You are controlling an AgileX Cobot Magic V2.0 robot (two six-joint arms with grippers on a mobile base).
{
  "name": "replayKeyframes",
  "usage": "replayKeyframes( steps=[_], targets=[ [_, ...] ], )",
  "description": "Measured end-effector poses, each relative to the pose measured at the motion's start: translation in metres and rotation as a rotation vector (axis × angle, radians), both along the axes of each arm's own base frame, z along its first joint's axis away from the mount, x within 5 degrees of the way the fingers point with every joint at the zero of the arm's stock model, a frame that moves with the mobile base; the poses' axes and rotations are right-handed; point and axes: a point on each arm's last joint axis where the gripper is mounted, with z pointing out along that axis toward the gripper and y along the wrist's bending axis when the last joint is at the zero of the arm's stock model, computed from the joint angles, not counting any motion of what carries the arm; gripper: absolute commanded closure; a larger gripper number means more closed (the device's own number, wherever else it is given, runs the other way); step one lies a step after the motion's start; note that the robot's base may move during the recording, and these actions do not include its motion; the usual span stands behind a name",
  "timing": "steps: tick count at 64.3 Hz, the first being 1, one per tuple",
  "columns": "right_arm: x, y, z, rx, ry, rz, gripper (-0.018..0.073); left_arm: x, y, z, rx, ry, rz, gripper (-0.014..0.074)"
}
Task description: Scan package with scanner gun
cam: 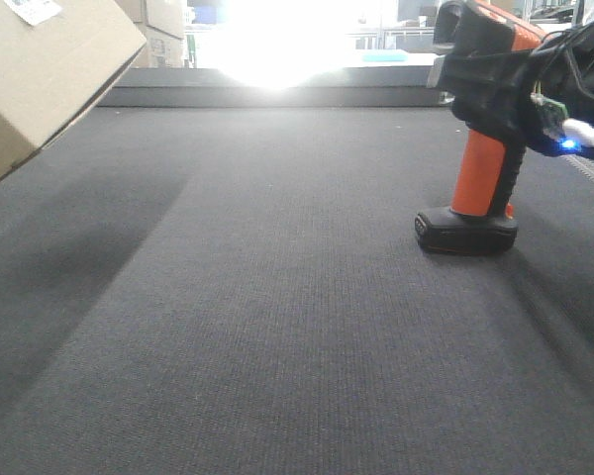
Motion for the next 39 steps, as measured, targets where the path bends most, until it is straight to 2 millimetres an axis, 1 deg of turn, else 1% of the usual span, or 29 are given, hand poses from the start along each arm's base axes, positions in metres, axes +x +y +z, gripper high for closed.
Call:
replayKeyframes(
  steps=[1,2,16,19,27,39],
  targets=[
    [0.0,0.0,0.0,0.0,0.0,0.0,0.0704,0.0,0.0,0.0,0.0,0.0,0.0,0.0707],
    [0.0,0.0,0.0,0.0,0.0,0.0,0.0725,0.0,0.0,0.0,0.0,0.0,0.0,0.0707],
    [0.0,-0.001,0.003,-0.006,-0.028,-0.013,0.0713,0.0,0.0,0.0,0.0,0.0,0.0,0.0707],
    [0.0,-0.002,0.006,-0.018,-0.04,-0.013,0.0713,0.0,0.0,0.0,0.0,0.0,0.0,0.0707],
    [-0.006,-0.004,0.022,-0.114,-0.08,0.002,0.0713,0.0,0.0,0.0,0.0,0.0,0.0,0.0707],
    [-0.009,0.0,0.059,-0.328,-0.113,0.087,0.0713,0.0,0.0,0.0,0.0,0.0,0.0,0.0707]
  ],
)
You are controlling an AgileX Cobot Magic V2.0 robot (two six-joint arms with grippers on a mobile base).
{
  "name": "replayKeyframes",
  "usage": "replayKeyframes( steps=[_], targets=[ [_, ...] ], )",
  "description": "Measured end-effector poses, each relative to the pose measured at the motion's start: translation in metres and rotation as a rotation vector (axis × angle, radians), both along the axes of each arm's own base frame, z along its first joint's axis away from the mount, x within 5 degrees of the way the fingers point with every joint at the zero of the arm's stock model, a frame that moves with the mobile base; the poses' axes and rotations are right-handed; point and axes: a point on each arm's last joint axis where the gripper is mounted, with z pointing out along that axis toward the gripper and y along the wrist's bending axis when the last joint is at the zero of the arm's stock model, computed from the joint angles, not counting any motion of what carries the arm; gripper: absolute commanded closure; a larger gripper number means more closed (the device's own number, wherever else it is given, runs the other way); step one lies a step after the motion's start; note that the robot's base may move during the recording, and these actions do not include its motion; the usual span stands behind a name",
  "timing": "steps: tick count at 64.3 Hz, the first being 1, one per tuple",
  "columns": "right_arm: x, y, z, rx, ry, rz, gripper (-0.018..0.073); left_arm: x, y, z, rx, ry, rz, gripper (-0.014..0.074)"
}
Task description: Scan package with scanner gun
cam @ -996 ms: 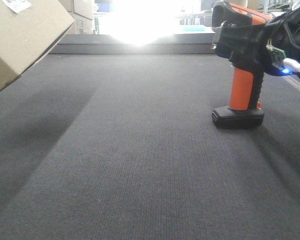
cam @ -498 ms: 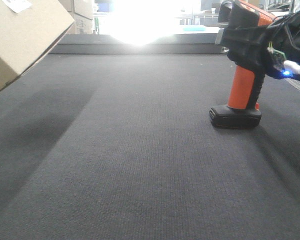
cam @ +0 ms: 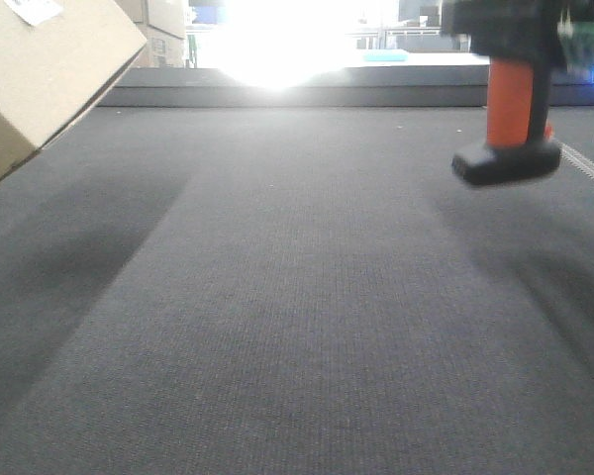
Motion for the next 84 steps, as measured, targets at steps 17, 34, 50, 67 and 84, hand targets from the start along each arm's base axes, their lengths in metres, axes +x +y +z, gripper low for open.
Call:
replayKeyframes(
  steps=[17,34,50,67,84],
  targets=[
    [0.007,0.009,0.052,-0.2,-0.035,0.084,0.0713,0.0,0.0,0.0,0.002,0.0,0.0,0.0707],
    [0.018,-0.007,0.066,-0.215,0.001,0.046,0.0713,0.0,0.002,-0.002,0.034,0.006,0.003,0.0707],
    [0.024,-0.035,0.063,-0.208,0.049,-0.026,0.0713,-0.001,0.004,-0.002,0.054,0.01,0.005,0.0707],
    [0.029,-0.036,0.059,-0.301,0.057,0.009,0.0713,-0.001,0.004,-0.003,0.056,0.011,0.005,0.0707],
    [0.037,-0.031,0.044,-0.362,0.104,0.051,0.0713,-0.001,0.004,-0.003,0.057,0.011,0.005,0.0707]
  ],
)
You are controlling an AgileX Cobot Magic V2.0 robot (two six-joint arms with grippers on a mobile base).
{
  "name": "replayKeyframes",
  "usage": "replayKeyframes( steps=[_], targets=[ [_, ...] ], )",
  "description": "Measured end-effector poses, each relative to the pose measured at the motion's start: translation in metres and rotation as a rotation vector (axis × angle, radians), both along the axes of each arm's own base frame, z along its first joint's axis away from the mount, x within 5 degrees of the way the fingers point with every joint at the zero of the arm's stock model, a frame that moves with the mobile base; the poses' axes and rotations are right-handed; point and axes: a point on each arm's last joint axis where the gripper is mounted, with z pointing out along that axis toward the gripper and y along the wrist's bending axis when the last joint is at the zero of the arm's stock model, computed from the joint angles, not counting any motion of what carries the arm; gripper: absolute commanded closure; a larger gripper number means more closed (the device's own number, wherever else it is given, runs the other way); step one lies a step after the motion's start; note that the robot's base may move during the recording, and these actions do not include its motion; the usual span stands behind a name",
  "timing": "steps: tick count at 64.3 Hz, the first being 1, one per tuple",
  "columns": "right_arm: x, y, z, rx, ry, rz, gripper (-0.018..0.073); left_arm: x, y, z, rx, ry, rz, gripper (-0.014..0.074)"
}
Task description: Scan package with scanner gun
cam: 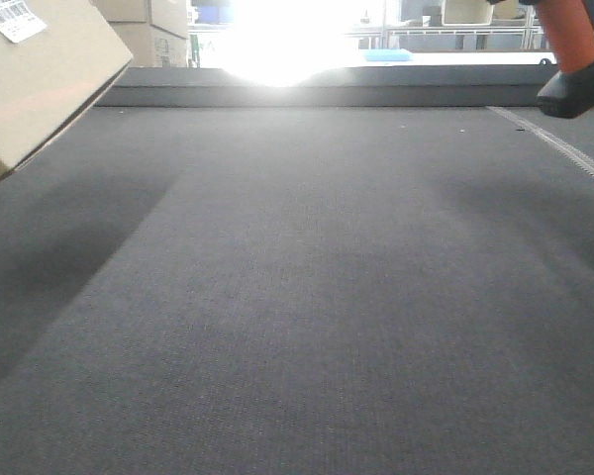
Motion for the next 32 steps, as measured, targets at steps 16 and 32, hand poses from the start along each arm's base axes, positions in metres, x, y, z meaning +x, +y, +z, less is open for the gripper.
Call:
replayKeyframes(
  steps=[16,32],
  targets=[
    [-0.001,0.008,0.0,0.023,0.0,0.023,0.0713,0.0,0.0,0.0,0.002,0.0,0.0,0.0707],
    [-0.004,0.021,0.0,0.051,0.001,0.062,0.0713,0.0,0.0,0.0,0.002,0.0,0.0,0.0707]
  ],
)
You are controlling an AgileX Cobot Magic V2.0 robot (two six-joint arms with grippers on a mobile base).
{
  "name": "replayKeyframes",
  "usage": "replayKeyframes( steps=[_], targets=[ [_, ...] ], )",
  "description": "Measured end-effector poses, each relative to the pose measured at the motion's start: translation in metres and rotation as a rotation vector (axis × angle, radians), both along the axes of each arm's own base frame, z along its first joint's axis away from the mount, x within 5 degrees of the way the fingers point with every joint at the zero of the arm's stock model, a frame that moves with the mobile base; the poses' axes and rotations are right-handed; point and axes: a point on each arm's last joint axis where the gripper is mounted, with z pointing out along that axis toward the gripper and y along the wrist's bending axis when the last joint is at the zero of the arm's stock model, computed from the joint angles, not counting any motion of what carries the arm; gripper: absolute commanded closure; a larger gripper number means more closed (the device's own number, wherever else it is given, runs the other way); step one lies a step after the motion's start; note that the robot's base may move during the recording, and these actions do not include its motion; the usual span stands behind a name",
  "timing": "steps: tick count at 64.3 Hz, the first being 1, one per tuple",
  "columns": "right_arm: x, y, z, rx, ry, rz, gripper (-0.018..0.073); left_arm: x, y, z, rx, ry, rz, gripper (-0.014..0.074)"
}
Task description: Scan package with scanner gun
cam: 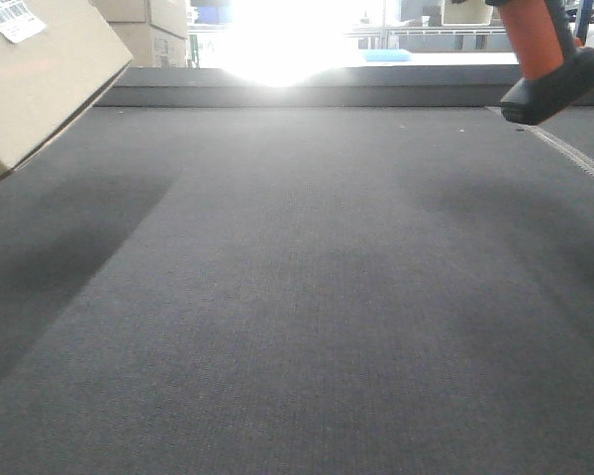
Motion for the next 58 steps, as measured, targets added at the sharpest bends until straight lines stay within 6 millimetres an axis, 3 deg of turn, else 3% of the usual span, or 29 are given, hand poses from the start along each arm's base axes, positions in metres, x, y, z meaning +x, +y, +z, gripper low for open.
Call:
replayKeyframes(
  steps=[22,58],
  targets=[
    [0.003,0.002,0.012,0.08,-0.025,-0.014,0.0713,0.0,0.001,-0.001,0.014,0.003,0.001,0.0707],
    [0.004,0.002,0.017,0.047,-0.069,-0.017,0.0713,-0.001,0.005,-0.003,0.064,0.012,0.005,0.0707]
  ],
)
